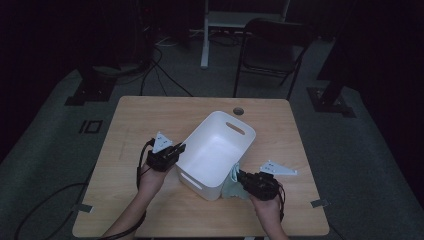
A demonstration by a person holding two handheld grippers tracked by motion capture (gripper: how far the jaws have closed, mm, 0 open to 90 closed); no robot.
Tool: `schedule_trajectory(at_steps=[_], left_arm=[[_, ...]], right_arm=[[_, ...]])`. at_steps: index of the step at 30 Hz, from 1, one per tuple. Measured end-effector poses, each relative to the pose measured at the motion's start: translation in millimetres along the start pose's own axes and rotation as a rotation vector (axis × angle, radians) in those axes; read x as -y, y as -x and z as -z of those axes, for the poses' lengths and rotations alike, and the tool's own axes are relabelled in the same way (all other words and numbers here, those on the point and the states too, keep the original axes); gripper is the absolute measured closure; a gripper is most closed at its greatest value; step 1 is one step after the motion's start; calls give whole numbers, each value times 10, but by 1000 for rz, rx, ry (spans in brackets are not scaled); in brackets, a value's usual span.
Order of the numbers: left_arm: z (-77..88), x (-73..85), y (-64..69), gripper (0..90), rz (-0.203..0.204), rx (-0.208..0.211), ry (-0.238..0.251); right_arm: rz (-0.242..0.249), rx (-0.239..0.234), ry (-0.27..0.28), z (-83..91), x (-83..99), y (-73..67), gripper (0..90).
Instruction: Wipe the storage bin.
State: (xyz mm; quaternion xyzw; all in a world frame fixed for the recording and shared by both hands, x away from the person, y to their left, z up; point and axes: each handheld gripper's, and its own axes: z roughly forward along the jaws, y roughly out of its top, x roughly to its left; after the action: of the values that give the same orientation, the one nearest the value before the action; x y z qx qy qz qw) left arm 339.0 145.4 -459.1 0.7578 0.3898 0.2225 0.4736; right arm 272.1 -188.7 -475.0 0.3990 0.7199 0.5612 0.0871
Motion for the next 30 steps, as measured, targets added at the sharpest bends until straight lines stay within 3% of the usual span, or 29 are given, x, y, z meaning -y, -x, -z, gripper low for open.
schedule_trajectory(at_steps=[7, 11, 18, 22, 28, 30], left_arm=[[0, 4, 3, 856, 9, -9, 4], [-1, 5, 14, 857, 11, -24, 7], [-1, 4, 13, 857, 12, -26, 5], [0, 2, 10, 857, 13, -14, 1], [-1, 3, 19, 855, 12, -25, 1], [-1, 1, 17, 855, 13, -26, -1]], right_arm=[[-39, 10, -40, -69, 120, 36, 824], [-83, -13, -58, -67, 153, 61, 827], [-52, -88, -19, 36, 66, -124, 826], [-15, -61, -20, 31, 70, -186, 827], [-47, -32, -67, -67, 219, -116, 828], [-48, -43, -78, -65, 233, -141, 828]])
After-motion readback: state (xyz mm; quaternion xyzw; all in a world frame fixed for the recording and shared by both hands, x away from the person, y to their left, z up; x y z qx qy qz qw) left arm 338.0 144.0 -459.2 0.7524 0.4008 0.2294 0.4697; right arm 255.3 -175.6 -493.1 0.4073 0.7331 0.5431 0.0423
